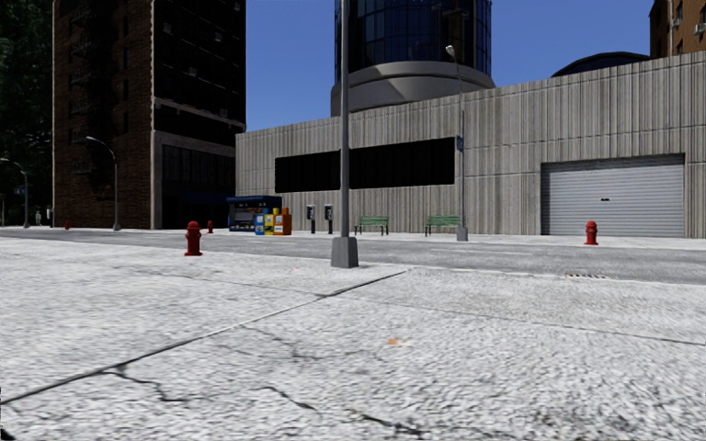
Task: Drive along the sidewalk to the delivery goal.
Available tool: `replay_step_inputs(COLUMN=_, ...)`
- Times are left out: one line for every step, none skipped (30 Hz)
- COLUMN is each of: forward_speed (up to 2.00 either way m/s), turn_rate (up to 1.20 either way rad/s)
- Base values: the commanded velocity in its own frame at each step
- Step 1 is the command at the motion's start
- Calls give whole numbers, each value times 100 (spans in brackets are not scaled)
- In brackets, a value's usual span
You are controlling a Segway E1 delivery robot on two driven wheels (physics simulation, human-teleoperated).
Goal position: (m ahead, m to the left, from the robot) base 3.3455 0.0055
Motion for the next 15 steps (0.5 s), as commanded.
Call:
replay_step_inputs(forward_speed=200, turn_rate=0)
replay_step_inputs(forward_speed=200, turn_rate=0)
replay_step_inputs(forward_speed=200, turn_rate=0)
replay_step_inputs(forward_speed=200, turn_rate=0)
replay_step_inputs(forward_speed=200, turn_rate=0)
replay_step_inputs(forward_speed=200, turn_rate=0)
replay_step_inputs(forward_speed=200, turn_rate=0)
replay_step_inputs(forward_speed=200, turn_rate=0)
replay_step_inputs(forward_speed=200, turn_rate=0)
replay_step_inputs(forward_speed=200, turn_rate=0)
replay_step_inputs(forward_speed=200, turn_rate=0)
replay_step_inputs(forward_speed=200, turn_rate=0)
replay_step_inputs(forward_speed=200, turn_rate=0)
replay_step_inputs(forward_speed=200, turn_rate=0)
replay_step_inputs(forward_speed=200, turn_rate=0)
